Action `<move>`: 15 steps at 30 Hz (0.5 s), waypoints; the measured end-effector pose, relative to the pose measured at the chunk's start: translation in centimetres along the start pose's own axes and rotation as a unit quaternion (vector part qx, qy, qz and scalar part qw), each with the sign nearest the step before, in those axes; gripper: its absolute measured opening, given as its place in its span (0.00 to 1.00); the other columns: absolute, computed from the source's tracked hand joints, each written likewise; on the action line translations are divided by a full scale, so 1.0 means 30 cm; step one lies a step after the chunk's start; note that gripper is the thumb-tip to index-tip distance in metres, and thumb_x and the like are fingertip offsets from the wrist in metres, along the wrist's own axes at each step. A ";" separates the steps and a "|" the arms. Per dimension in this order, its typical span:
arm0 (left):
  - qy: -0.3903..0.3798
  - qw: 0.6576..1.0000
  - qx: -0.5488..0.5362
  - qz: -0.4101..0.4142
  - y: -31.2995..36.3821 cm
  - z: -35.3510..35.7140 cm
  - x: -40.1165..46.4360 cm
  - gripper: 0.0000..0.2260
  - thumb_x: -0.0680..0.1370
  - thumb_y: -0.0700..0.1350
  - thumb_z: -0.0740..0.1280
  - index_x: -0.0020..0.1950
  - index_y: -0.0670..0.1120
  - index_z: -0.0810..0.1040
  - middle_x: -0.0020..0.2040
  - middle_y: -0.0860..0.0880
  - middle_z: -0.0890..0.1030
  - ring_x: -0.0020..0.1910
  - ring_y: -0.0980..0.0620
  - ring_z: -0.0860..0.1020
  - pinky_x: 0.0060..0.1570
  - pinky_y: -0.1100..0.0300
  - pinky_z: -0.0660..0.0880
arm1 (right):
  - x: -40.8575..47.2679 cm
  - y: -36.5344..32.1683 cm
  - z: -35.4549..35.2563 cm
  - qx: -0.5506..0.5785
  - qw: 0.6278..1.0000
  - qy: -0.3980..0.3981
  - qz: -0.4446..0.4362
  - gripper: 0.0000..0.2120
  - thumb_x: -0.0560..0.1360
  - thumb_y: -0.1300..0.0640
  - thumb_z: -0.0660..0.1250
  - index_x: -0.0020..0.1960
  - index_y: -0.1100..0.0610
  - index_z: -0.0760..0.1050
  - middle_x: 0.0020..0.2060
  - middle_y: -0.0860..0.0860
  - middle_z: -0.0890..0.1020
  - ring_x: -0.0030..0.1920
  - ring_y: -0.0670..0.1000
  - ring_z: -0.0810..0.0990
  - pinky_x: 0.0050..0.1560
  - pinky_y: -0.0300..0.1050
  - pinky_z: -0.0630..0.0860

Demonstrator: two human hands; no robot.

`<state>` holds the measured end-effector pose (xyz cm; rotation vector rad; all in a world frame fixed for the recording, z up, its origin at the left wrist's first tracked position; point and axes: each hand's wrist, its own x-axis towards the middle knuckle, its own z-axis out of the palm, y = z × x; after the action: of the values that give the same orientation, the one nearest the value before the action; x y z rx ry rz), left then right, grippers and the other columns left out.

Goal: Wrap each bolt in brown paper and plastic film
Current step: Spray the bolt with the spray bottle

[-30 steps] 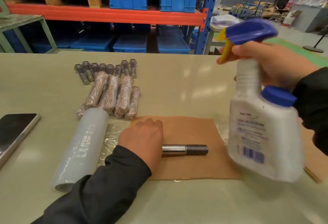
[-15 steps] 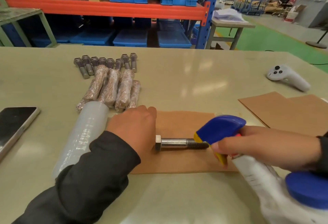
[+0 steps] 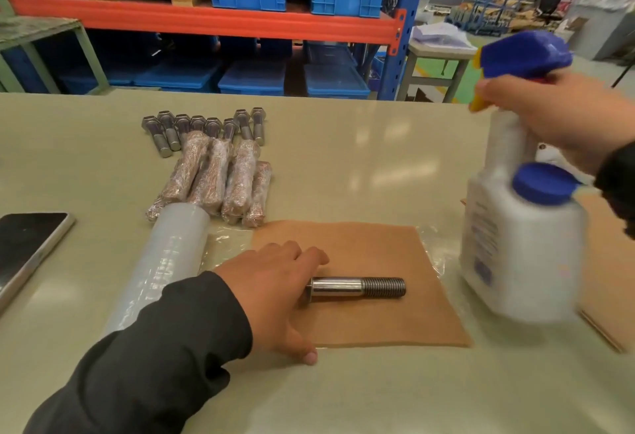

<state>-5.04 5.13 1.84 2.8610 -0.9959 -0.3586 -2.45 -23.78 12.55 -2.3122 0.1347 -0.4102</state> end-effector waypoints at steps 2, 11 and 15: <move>0.005 1.000 0.003 0.011 0.004 -0.004 -0.004 0.41 0.66 0.65 0.69 0.71 0.58 0.51 0.62 0.56 0.64 0.61 0.54 0.66 0.58 0.63 0.64 | 0.099 -0.057 0.044 -0.024 0.999 0.022 0.006 0.10 0.76 0.45 0.61 0.46 0.52 0.71 0.35 0.47 0.71 0.34 0.45 0.68 0.35 0.39 0.63; 0.027 0.999 -0.016 0.033 0.011 -0.023 -0.005 0.27 0.72 0.64 0.63 0.67 0.57 0.62 0.60 0.57 0.67 0.58 0.56 0.68 0.58 0.61 0.67 | 0.347 0.034 0.123 0.064 0.987 0.150 0.001 0.09 0.75 0.50 0.62 0.38 0.47 0.65 0.33 0.45 0.68 0.42 0.50 0.69 0.45 0.44 0.68; 0.055 0.997 -0.014 0.047 0.021 -0.029 -0.005 0.25 0.75 0.62 0.60 0.70 0.57 0.61 0.63 0.57 0.67 0.60 0.57 0.67 0.60 0.63 0.65 | 0.377 0.056 0.150 0.092 0.978 0.188 -0.009 0.07 0.76 0.50 0.62 0.48 0.52 0.66 0.34 0.43 0.68 0.43 0.49 0.68 0.46 0.39 0.66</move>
<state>-5.31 4.73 2.81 2.7622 -1.0914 -0.2018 9.77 -24.38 11.27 -2.0334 0.2510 -0.8327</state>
